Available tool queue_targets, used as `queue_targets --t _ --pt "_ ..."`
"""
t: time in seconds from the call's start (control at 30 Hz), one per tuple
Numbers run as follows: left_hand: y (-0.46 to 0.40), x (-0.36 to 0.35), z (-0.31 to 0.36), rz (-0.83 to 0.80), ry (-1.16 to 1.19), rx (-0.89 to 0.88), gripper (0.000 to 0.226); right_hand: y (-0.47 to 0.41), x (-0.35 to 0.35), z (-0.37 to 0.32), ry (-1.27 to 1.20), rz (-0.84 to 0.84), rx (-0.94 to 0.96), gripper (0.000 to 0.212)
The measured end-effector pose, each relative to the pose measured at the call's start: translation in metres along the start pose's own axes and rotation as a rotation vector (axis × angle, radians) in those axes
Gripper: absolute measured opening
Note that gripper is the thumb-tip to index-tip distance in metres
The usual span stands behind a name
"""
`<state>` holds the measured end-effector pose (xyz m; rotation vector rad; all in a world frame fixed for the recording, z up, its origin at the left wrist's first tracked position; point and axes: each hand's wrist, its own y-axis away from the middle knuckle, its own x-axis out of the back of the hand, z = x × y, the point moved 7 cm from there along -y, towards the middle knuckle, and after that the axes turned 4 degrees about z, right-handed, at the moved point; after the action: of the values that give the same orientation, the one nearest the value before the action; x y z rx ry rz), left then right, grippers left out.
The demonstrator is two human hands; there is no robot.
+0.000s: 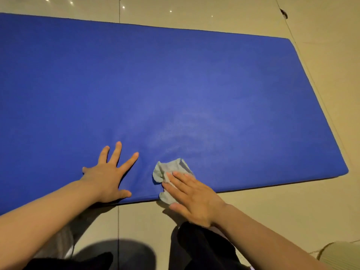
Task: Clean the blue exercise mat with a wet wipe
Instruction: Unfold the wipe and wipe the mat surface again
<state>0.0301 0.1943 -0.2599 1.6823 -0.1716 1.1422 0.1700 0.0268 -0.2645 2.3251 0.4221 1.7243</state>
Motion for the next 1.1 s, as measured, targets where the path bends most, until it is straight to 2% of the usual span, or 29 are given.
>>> queue_targets --t 0.07,0.2,0.3,0.37,0.5,0.57,0.63,0.7,0.83,0.93,1.0,1.1 --pt "-0.001 0.004 0.003 0.017 -0.018 -0.014 0.11 0.007 0.005 0.033 -0.034 0.066 -0.131 0.07" --pt "-0.005 0.009 0.014 -0.005 -0.055 0.033 0.115 0.069 0.016 0.133 -0.02 0.159 -0.609 0.077" --pt "-0.01 0.011 0.019 -0.049 -0.04 0.07 0.118 0.095 0.013 0.157 -0.165 0.087 -0.843 0.082" --pt "-0.013 0.012 0.021 -0.068 -0.009 0.085 0.12 0.08 0.016 0.142 -0.179 0.122 -0.808 0.086" --pt "-0.012 0.012 0.02 -0.069 0.003 0.087 0.12 0.006 0.016 0.051 -0.125 0.098 -0.298 0.098" --pt "-0.01 0.011 0.02 -0.06 -0.006 0.087 0.118 -0.02 0.008 0.011 -0.11 0.056 -0.086 0.087" --pt "-0.008 0.01 0.019 -0.048 0.002 0.096 0.116 -0.03 0.004 0.009 -0.058 0.084 -0.019 0.073" --pt "-0.004 0.009 0.02 -0.035 0.025 0.103 0.113 -0.018 0.004 0.047 -0.059 0.133 -0.15 0.073" --pt "0.001 0.004 0.02 -0.027 0.049 0.123 0.117 0.059 0.001 0.16 -0.011 0.123 -0.655 0.097" --pt "-0.004 0.009 0.021 -0.03 0.025 0.162 0.124 0.087 0.007 0.18 -0.069 0.128 -0.86 0.101" --pt "-0.009 0.013 0.024 -0.034 -0.015 0.172 0.131 0.072 0.011 0.16 -0.133 0.092 -0.903 0.095" --pt "-0.012 0.016 0.026 -0.064 -0.082 0.186 0.136 0.019 0.025 0.105 -0.106 0.153 -0.639 0.106"
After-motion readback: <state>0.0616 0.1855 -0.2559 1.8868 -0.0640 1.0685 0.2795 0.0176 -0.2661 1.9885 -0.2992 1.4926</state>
